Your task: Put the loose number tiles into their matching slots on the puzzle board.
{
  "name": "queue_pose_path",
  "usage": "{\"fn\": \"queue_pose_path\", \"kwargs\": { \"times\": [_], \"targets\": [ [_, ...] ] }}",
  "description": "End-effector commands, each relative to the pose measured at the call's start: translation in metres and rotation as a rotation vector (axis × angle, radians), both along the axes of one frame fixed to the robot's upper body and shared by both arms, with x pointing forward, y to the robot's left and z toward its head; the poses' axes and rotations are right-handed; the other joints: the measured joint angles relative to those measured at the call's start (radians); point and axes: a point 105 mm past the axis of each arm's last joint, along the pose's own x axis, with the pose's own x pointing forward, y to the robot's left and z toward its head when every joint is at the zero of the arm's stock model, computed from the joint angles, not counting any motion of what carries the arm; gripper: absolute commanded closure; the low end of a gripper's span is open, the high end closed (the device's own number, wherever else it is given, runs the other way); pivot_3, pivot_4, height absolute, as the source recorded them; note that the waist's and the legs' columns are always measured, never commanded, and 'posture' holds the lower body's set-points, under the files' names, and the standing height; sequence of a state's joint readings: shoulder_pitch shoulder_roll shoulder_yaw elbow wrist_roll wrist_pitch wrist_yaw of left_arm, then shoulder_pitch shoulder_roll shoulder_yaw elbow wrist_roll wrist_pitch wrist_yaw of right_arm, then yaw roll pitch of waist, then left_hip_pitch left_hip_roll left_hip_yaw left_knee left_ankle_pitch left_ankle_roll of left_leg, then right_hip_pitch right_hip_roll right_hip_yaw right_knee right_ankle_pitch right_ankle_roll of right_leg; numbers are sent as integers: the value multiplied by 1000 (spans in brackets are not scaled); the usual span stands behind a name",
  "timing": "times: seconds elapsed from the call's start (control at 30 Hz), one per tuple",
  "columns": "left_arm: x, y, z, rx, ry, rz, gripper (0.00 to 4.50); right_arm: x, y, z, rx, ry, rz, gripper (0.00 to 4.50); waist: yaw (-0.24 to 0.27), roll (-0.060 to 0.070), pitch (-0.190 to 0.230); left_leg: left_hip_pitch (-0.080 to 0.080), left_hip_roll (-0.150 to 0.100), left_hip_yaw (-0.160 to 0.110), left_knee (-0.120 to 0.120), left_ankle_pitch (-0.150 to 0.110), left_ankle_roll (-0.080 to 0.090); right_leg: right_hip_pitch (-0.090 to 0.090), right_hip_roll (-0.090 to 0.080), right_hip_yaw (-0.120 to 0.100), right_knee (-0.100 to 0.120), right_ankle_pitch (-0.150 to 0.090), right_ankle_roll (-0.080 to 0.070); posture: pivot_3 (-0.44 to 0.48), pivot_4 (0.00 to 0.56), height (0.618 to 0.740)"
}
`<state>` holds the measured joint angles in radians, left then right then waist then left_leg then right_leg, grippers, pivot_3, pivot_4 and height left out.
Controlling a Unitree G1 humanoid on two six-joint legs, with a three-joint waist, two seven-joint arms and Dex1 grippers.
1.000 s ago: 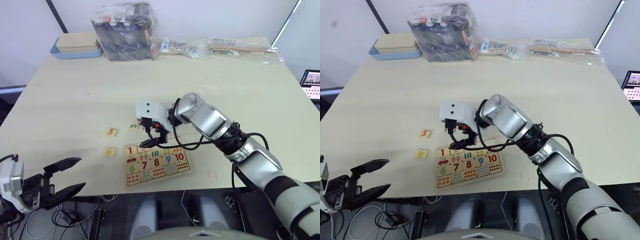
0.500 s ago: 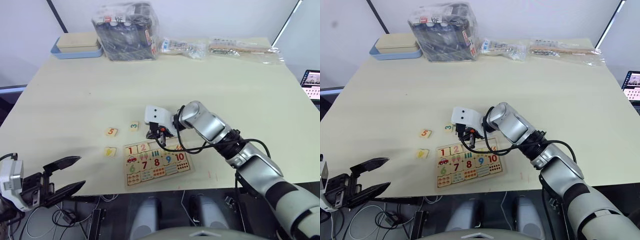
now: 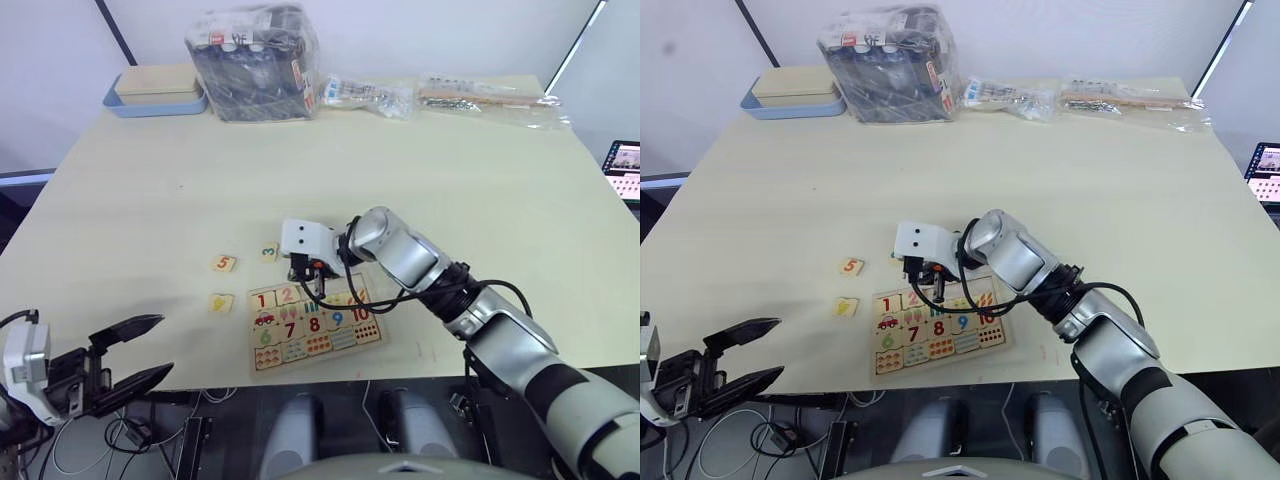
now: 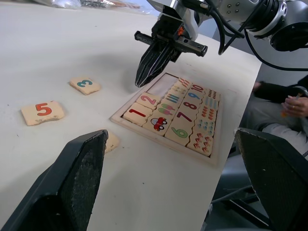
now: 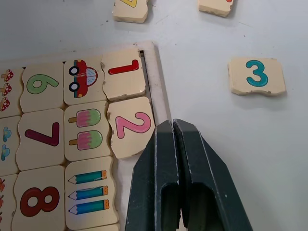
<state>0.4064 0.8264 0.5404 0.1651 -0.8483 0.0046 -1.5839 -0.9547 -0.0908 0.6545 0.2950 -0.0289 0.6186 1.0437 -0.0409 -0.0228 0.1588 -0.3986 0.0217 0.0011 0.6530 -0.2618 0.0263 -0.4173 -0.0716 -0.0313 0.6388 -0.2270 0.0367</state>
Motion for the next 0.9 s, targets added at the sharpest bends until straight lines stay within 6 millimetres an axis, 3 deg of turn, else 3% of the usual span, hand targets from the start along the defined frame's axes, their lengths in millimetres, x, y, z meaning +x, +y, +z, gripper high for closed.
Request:
{"fn": "queue_pose_path", "kwargs": {
  "times": [0.03, 0.57, 0.9],
  "targets": [
    [-4, -2, 8, 11, -32, -33, 0, -3, 6, 3, 13, -20, 31, 4462, 0, 0, 0, 0, 0, 0, 0, 0, 0, 0, 0, 0, 0, 0, 0, 0, 150, 740],
    [-3, -2, 9, 11, -30, -36, 0, -6, 6, -7, -25, -20, 61, 4462, 0, 0, 0, 0, 0, 0, 0, 0, 0, 0, 0, 0, 0, 0, 0, 0, 150, 740],
    [-1, -4, 8, 8, -29, -41, 0, -4, 5, 0, 4, -32, 54, 4462, 0, 0, 0, 0, 0, 0, 0, 0, 0, 0, 0, 0, 0, 0, 0, 0, 150, 740]
  ]
}}
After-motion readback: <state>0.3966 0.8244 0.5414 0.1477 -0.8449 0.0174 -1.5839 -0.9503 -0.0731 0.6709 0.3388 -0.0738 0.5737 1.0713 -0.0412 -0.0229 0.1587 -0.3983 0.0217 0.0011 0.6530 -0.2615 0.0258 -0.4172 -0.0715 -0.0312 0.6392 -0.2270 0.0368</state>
